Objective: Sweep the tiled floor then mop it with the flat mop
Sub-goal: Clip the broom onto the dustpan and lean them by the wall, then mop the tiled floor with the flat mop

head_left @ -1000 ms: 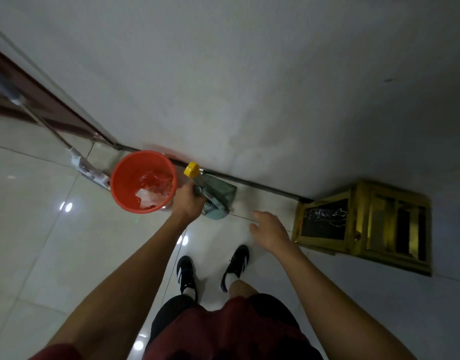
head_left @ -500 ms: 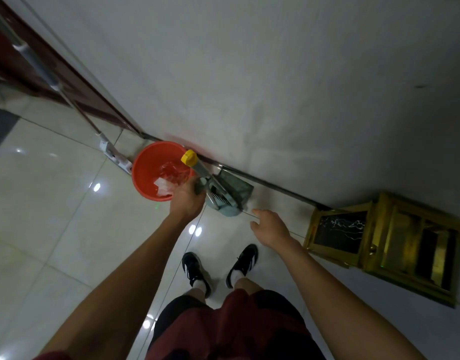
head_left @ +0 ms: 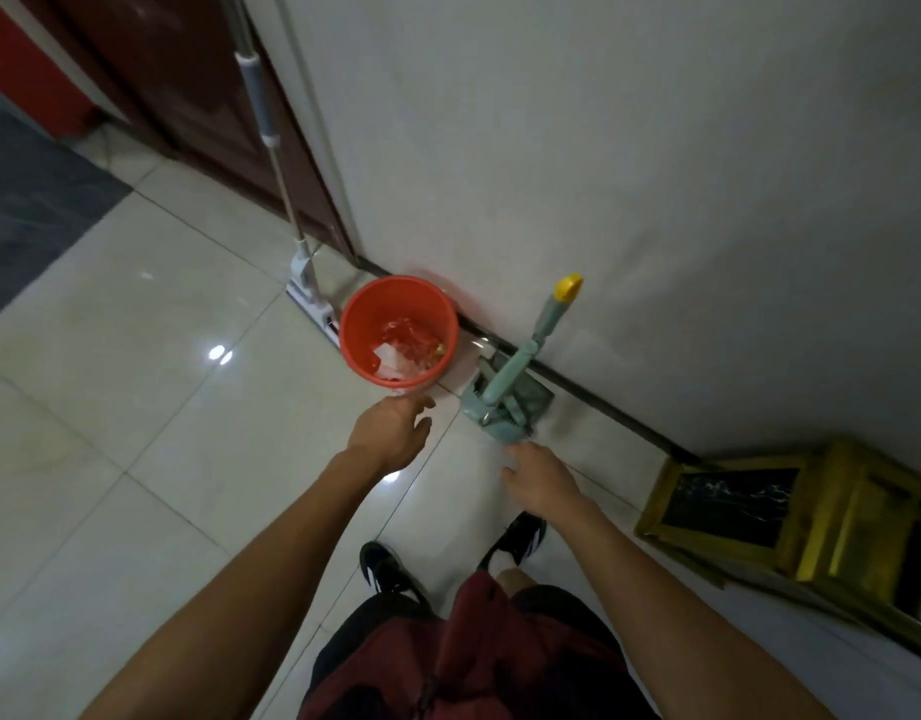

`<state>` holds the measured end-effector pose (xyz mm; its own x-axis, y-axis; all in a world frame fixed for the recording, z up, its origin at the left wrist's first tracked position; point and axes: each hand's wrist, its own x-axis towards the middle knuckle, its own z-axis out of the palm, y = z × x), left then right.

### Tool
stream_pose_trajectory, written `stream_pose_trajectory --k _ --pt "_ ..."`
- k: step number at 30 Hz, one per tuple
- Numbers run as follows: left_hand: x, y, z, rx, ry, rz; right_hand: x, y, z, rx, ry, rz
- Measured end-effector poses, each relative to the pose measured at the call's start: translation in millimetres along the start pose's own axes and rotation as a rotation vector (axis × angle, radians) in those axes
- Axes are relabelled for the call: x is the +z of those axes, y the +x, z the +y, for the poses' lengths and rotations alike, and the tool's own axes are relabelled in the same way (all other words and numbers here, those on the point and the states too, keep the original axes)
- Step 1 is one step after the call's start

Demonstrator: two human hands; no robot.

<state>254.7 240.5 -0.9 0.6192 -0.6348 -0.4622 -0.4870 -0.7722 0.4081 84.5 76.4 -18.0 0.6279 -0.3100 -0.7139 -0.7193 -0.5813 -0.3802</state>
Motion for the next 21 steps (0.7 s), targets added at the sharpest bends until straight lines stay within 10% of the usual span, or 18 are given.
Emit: stream_pose_trajectory --k 21 --pt "-114.9 -109.4 -284.5 -0.308 -0.099 0.167 56.4 62.4 -313.4 -0.328 -0.222 -0.04"
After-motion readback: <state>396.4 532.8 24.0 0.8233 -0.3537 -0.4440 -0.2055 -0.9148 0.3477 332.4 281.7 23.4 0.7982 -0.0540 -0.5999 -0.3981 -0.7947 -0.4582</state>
